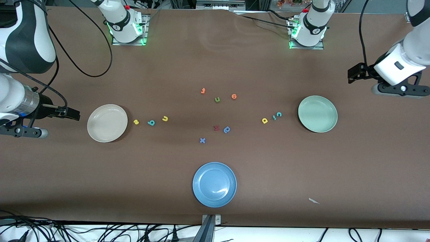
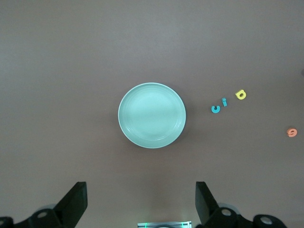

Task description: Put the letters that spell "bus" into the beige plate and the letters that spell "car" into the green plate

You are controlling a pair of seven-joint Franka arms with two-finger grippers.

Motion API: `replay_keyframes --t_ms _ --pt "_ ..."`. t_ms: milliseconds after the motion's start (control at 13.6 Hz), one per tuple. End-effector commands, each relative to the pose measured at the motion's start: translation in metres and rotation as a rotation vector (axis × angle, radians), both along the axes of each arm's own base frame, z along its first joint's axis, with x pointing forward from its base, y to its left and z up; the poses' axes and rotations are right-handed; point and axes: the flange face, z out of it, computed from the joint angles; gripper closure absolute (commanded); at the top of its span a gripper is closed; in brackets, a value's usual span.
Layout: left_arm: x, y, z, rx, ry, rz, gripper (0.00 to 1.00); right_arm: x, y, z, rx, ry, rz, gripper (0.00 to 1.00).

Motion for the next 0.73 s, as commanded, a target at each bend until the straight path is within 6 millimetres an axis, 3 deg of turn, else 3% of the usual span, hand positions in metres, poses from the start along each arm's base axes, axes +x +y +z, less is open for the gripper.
replay_keyframes --t_ms 0,367,661 --pt "0.003 0.004 0.012 0.014 -0.023 -0.003 0.0 -0.002 0.0 0.007 0.015 -0.003 -0.014 0.0" --pt "0.004 0.001 0.017 -0.023 -0.03 0.01 0.0 -0.002 0.001 0.007 0.015 -0.003 -0.012 0.0" --pt "0.004 0.014 0.018 -0.073 -0.029 0.047 0.0 -0.002 0.0 0.007 0.015 -0.003 -0.014 0.0"
